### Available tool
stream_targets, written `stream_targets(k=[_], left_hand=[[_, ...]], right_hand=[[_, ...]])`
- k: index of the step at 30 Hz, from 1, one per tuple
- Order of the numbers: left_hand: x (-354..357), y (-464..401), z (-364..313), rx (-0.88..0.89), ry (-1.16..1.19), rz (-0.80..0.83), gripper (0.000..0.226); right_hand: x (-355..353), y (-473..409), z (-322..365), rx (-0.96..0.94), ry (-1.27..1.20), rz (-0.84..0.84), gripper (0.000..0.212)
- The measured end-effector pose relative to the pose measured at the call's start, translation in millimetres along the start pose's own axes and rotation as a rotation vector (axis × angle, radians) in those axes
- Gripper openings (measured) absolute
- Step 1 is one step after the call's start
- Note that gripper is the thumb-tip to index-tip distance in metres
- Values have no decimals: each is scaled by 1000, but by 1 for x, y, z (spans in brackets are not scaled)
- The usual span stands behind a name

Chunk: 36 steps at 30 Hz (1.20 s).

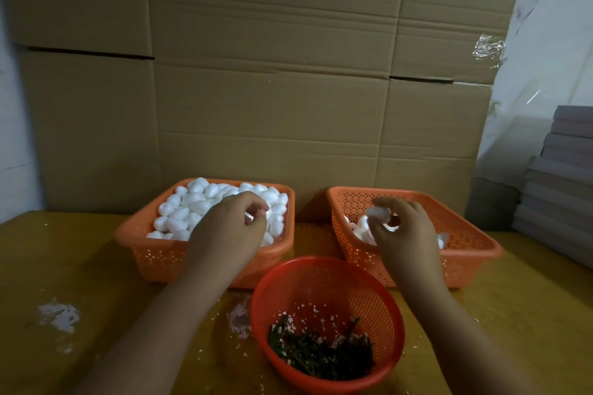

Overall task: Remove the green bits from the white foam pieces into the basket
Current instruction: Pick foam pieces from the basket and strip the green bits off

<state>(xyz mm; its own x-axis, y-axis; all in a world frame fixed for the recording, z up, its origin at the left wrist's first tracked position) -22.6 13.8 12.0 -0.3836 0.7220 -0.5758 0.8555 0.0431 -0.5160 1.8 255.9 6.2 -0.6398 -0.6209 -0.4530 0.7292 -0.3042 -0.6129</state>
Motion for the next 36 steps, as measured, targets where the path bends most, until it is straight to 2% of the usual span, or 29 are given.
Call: stream_targets(k=[5, 9, 12, 17, 21, 28, 32, 36], left_hand=[[1, -7, 25, -58, -246, 137, 19], [8, -5, 28, -50, -418, 266, 28], [10, -3, 27, -44, -507, 301, 38], [11, -2, 27, -31, -542, 331, 40], [12, -2, 27, -33, -555, 280, 34], [14, 0, 28, 107, -711, 340, 37], [13, 2, 27, 177, -733, 321, 29], [13, -2, 29, 90, -675, 334, 28]], right_hand=[[-2, -4, -11, 109, 198, 33, 48], [7, 5, 7, -50, 59, 92, 28], [19, 16, 24, -135, 48, 358, 13], [37, 43, 41, -304, 165, 933, 18], [47, 61, 44, -302, 190, 1152, 29], [53, 65, 41, -262, 197, 1178, 28], [57, 68, 40, -249, 174, 1155, 25], [58, 68, 40, -243, 174, 1157, 23]])
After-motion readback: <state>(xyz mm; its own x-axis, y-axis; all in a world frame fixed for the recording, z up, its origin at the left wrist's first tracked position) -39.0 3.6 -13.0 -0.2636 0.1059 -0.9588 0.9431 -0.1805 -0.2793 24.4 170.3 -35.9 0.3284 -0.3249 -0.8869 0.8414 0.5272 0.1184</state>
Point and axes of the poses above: each hand's wrist, its own y-axis away from the middle knuckle, its own x-axis out of the palm, z = x × y, the point moved 2 cm from there along -y, towards the middle knuckle, and after that the axes turned 3 degrees about z, right-handed, at the moved point
